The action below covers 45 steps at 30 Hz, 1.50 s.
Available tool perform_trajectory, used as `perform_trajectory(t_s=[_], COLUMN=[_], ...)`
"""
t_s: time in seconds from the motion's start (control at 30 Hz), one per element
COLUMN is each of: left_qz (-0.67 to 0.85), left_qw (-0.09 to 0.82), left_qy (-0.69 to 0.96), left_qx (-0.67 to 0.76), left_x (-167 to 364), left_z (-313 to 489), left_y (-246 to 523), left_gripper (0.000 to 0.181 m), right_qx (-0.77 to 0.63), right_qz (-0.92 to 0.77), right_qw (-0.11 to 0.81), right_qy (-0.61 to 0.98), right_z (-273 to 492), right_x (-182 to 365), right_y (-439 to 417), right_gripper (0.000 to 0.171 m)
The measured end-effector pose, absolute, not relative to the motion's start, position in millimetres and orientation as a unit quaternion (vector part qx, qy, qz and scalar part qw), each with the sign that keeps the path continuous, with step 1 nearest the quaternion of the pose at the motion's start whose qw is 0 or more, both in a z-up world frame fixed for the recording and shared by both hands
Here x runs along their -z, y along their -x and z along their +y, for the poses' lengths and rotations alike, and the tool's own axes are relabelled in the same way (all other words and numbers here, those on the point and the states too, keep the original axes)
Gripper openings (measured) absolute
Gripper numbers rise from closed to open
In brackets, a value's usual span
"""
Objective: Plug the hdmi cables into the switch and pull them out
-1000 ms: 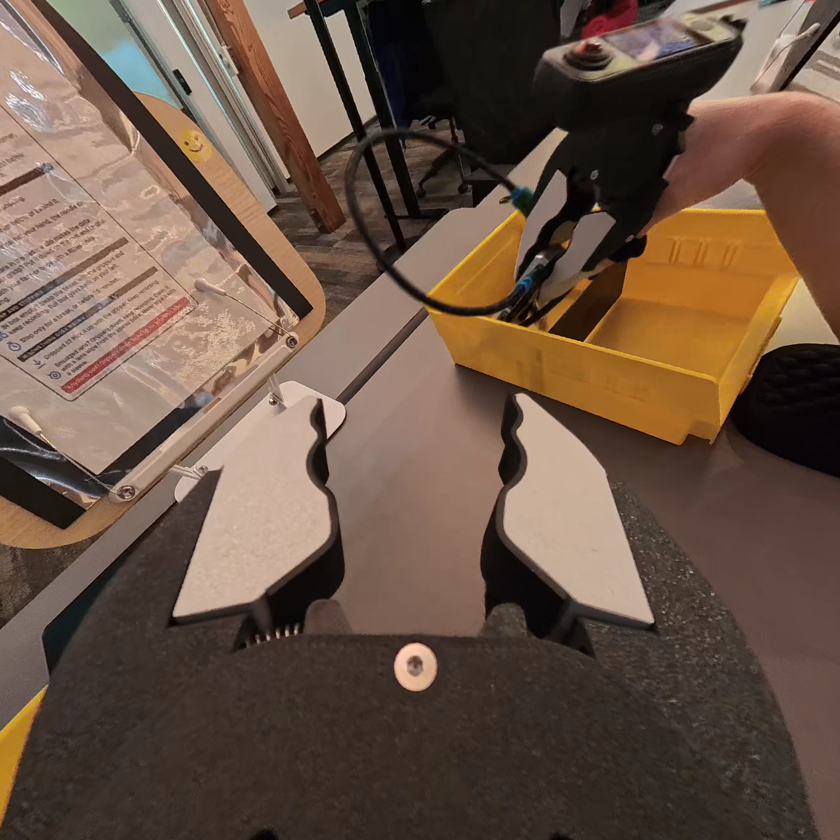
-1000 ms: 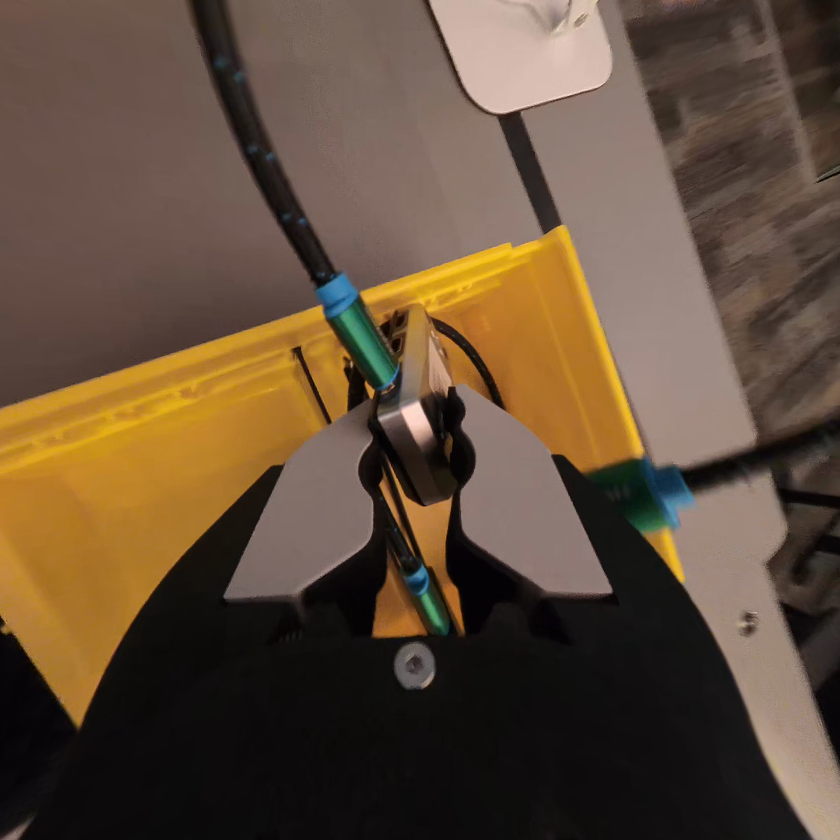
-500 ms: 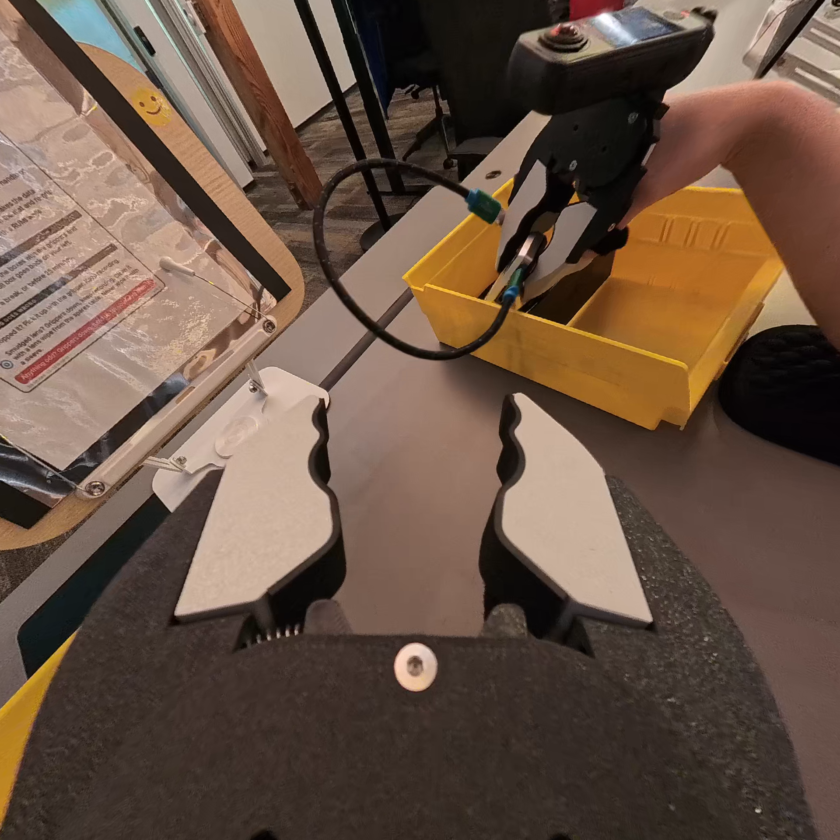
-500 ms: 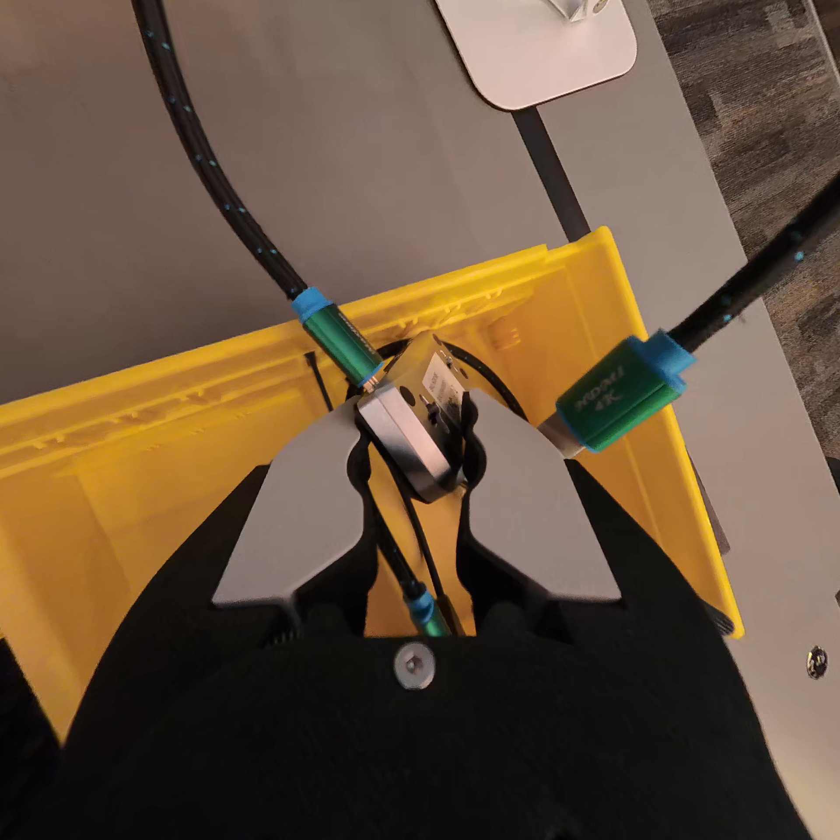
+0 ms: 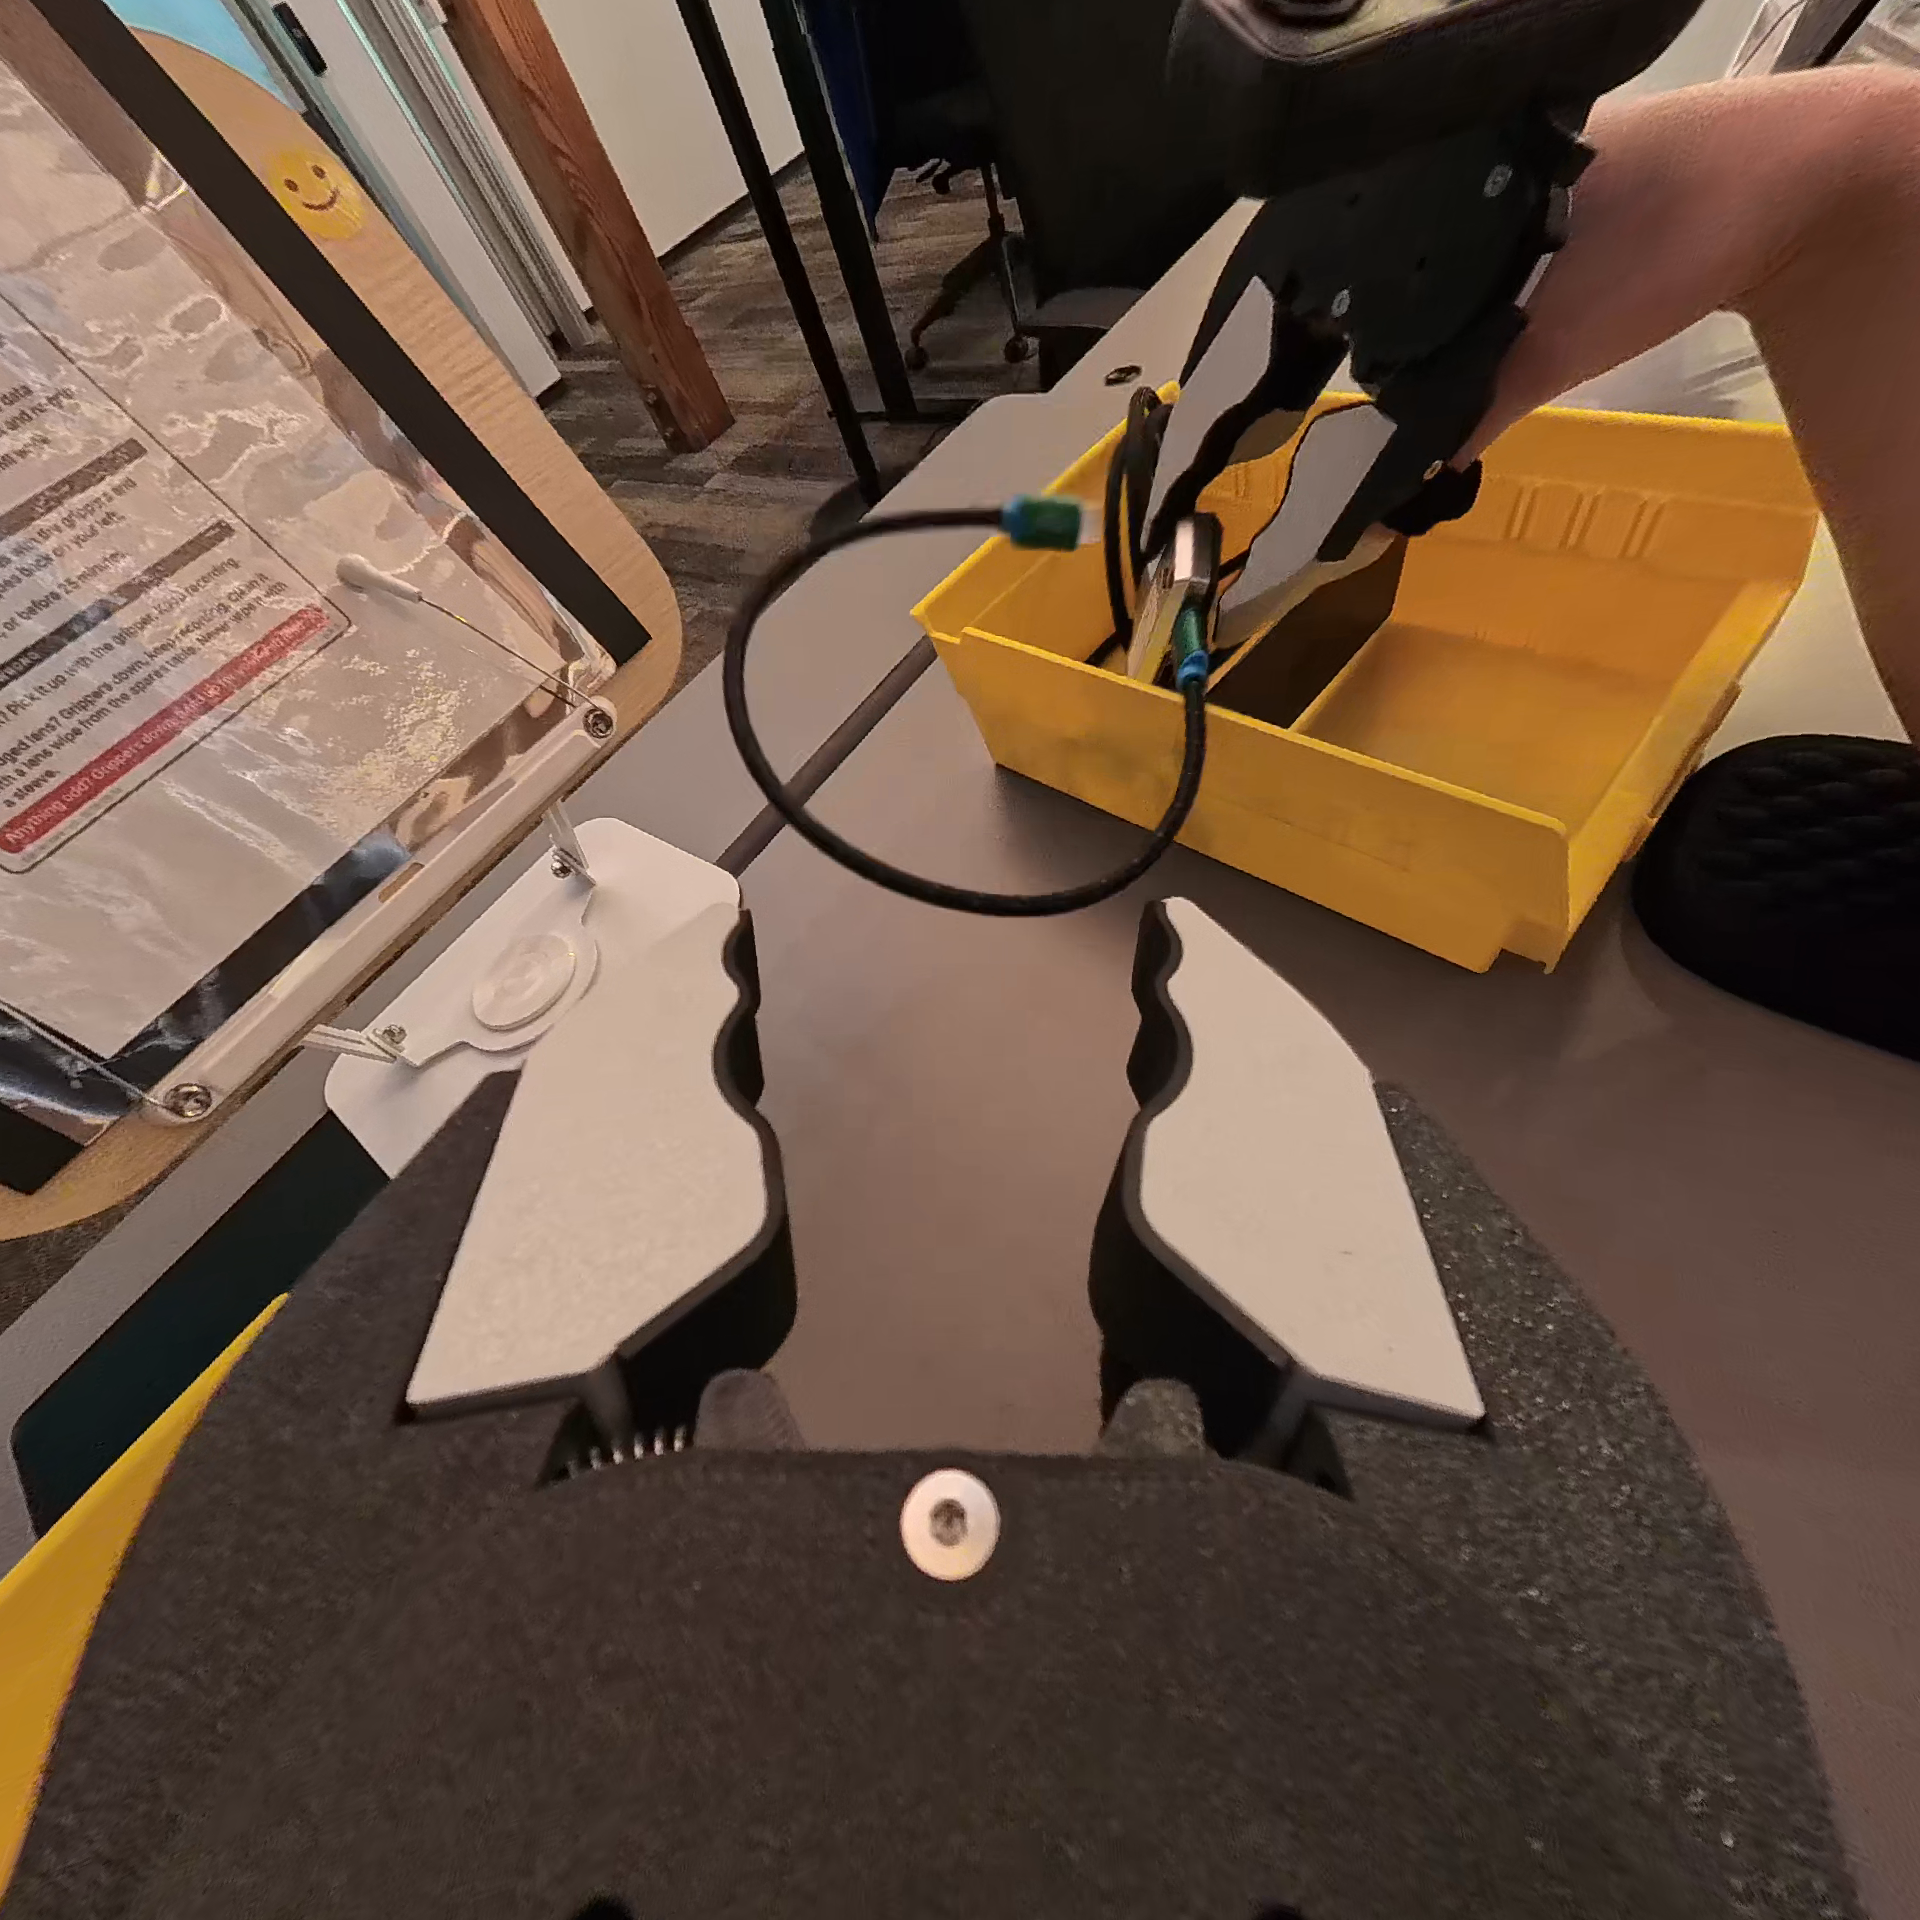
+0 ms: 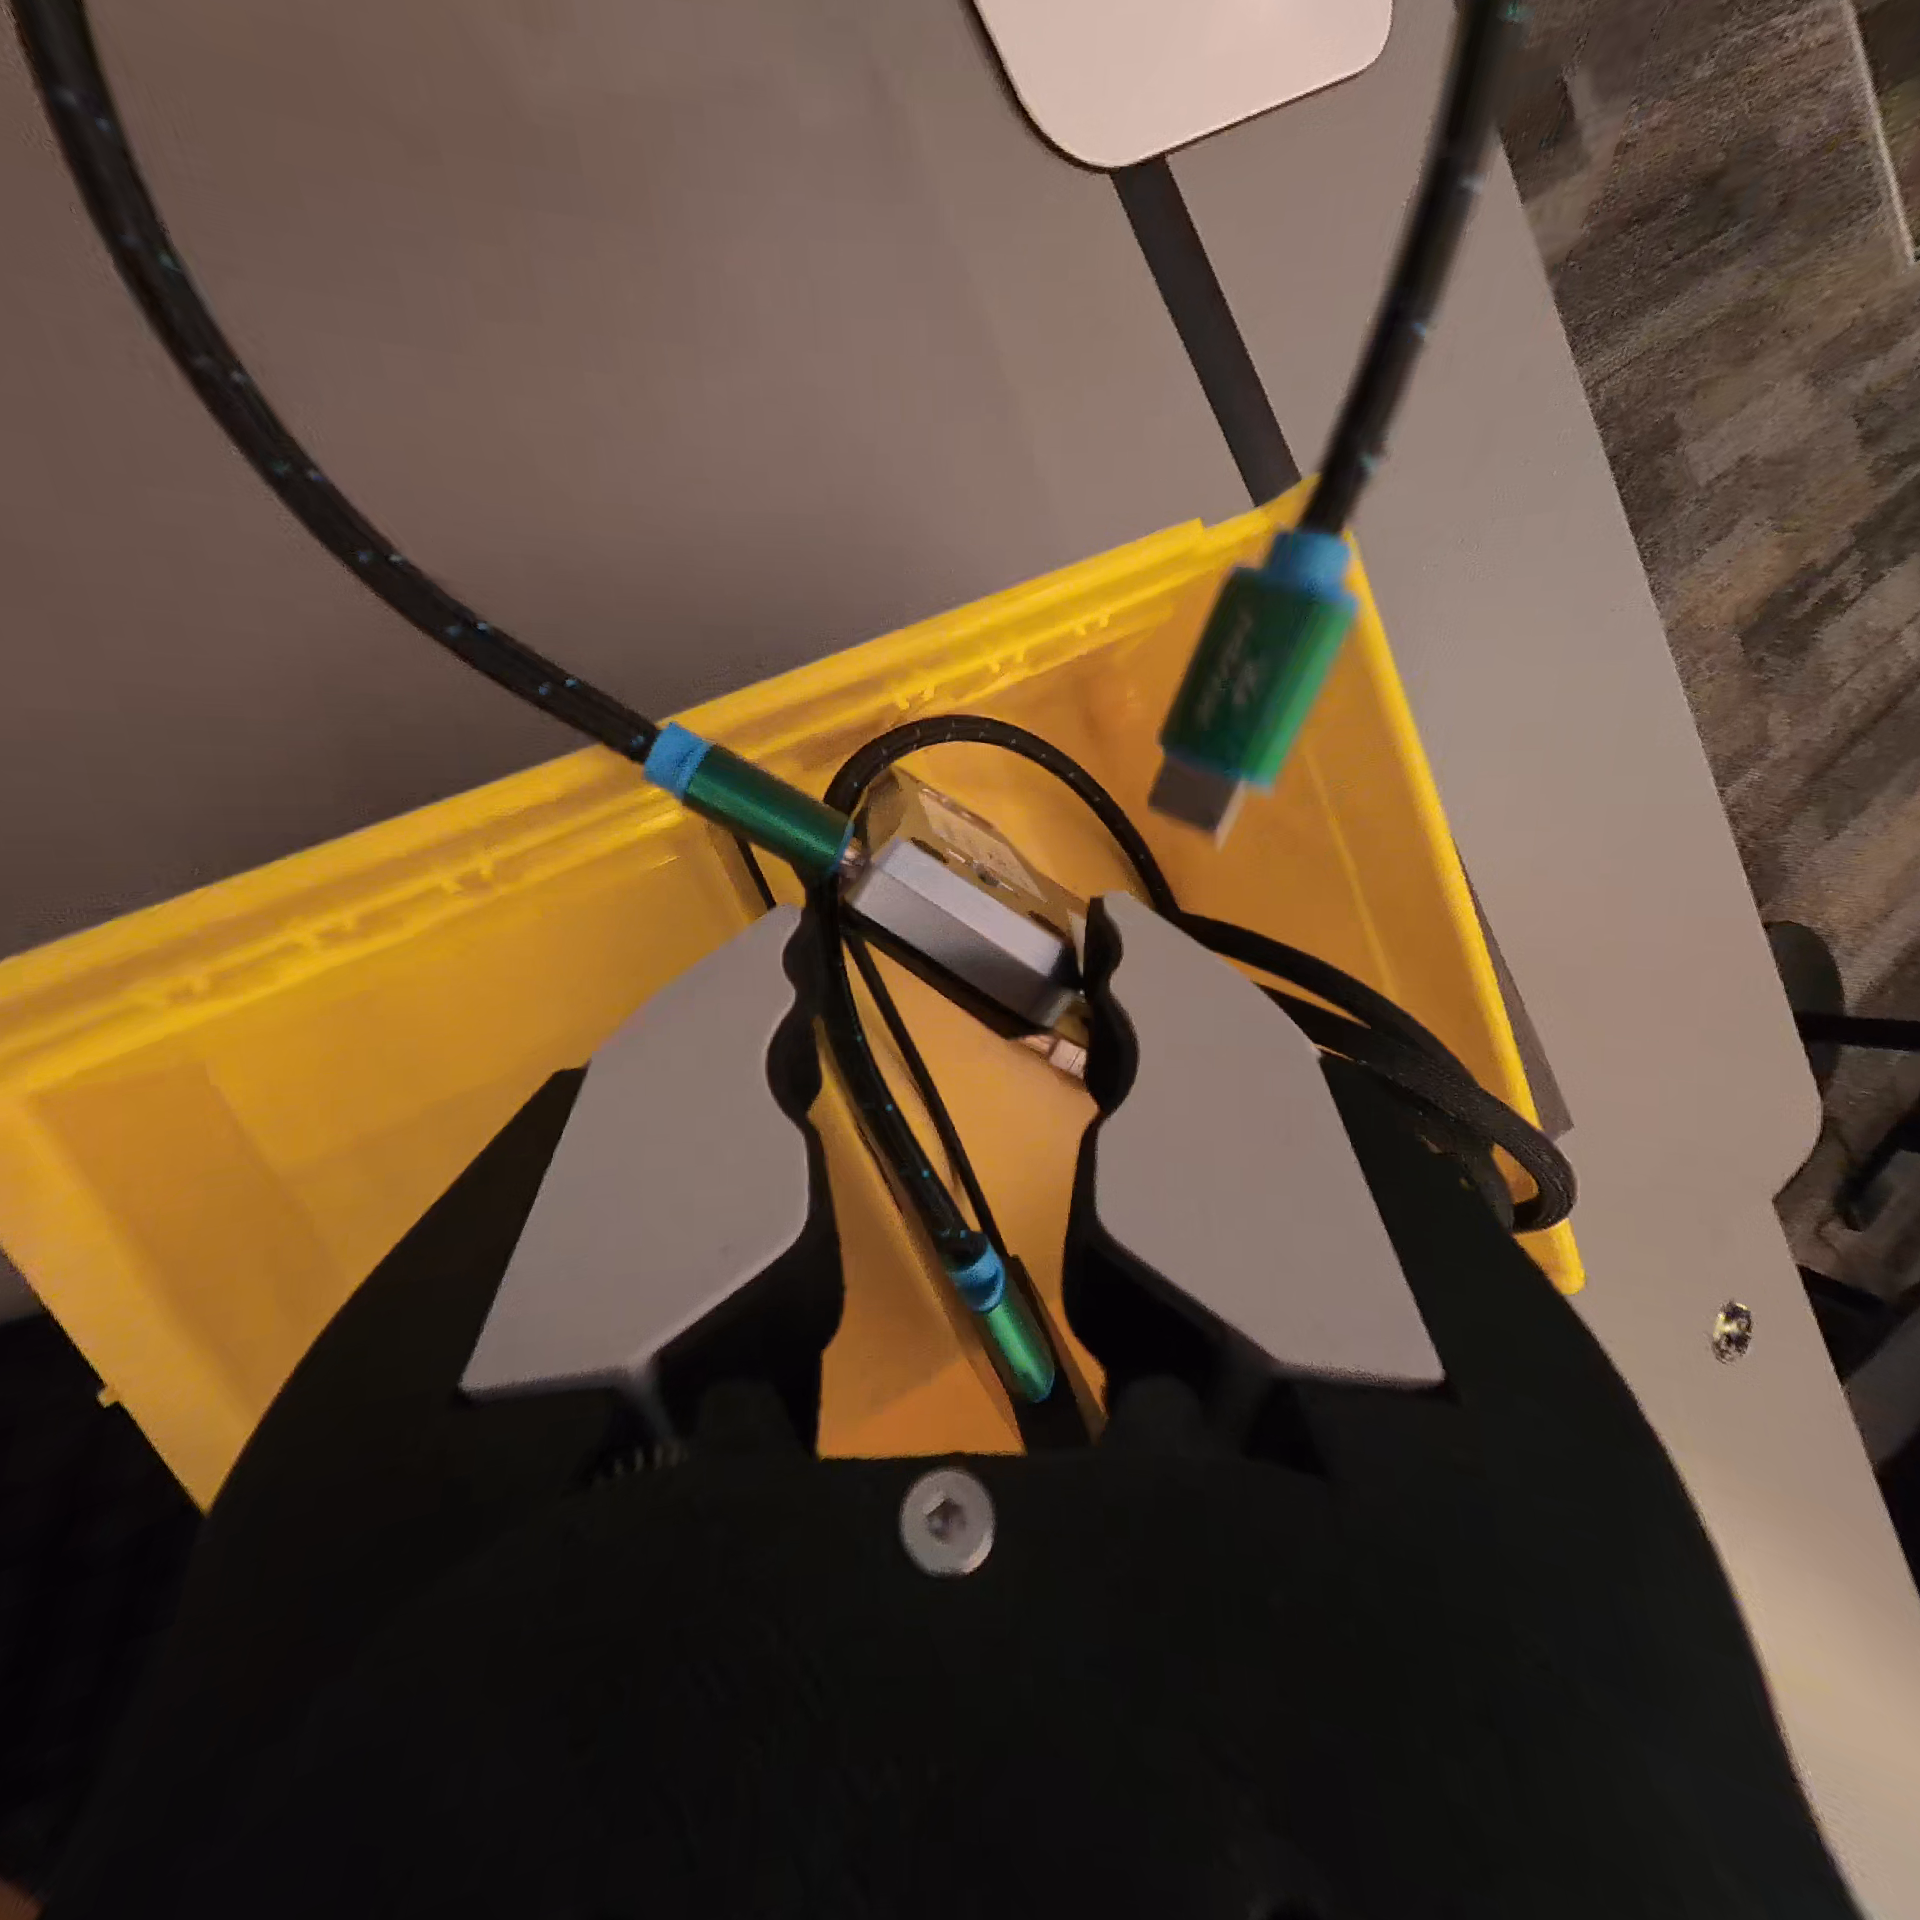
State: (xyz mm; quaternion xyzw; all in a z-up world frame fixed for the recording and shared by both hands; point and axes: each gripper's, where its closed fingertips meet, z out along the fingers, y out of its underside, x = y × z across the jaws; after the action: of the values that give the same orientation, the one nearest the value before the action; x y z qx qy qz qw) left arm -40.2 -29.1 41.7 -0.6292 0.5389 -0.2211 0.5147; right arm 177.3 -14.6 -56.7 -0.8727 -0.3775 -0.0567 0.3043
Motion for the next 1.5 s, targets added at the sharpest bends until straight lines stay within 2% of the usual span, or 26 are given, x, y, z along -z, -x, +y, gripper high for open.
perform_trajectory(t_s=[0.27, 0.5, 0.63, 0.8, 1.0, 1.23, 1.33, 1.4, 1.43, 1.5], left_qz=[0.535, 0.536, 0.536, 0.535, 0.510, 0.491, 0.492, 0.494, 0.494, 0.498], left_qw=[0.503, 0.501, 0.499, 0.494, 0.504, 0.511, 0.516, 0.516, 0.516, 0.513], left_qy=[0.640, 0.643, 0.646, 0.649, 0.654, 0.645, 0.638, 0.634, 0.632, 0.629], left_qx=[0.226, 0.221, 0.216, 0.222, 0.242, 0.287, 0.289, 0.297, 0.301, 0.305], left_x=[-36.5, -34.4, -33.0, -34.0, -49.2, -72.1, -78.5, -82.4, -84.2, -86.2], left_z=[-25.8, -25.6, -24.9, -25.0, -16.8, -22.6, -26.0, -29.2, -30.5, -32.9], left_y=[40.4, 39.7, 39.6, 40.5, 56.1, 71.6, 76.7, 78.7, 79.5, 80.9], left_gripper=[0.068, 0.068, 0.067, 0.066, 0.066, 0.066, 0.065, 0.065, 0.065, 0.065], right_qx=[0.063, 0.093, 0.159, 0.178, 0.105, 0.102, 0.147, 0.190, 0.196, 0.183], right_qz=[-0.377, -0.329, -0.322, -0.346, -0.396, -0.471, -0.467, -0.464, -0.459, -0.448], right_qw=[0.320, 0.493, 0.516, 0.443, 0.434, 0.266, 0.193, 0.162, 0.151, 0.150], right_qy=[0.867, 0.800, 0.778, 0.807, 0.803, 0.835, 0.850, 0.850, 0.853, 0.862], right_z=[-38.1, -9.5, 24.6, 42.4, 46.8, 93.1, 102.4, 107.3, 107.3, 105.7], right_x=[33.7, -35.8, -37.2, 3.3, 3.2, 40.3, 58.3, 64.7, 66.0, 63.2], right_y=[-187.0, -173.6, -158.8, -157.9, -131.6, -125.0, -138.3, -150.6, -153.4, -150.7], right_gripper=[0.047, 0.046, 0.044, 0.037, 0.029, 0.028, 0.018, 0.016, 0.010, 0.010])
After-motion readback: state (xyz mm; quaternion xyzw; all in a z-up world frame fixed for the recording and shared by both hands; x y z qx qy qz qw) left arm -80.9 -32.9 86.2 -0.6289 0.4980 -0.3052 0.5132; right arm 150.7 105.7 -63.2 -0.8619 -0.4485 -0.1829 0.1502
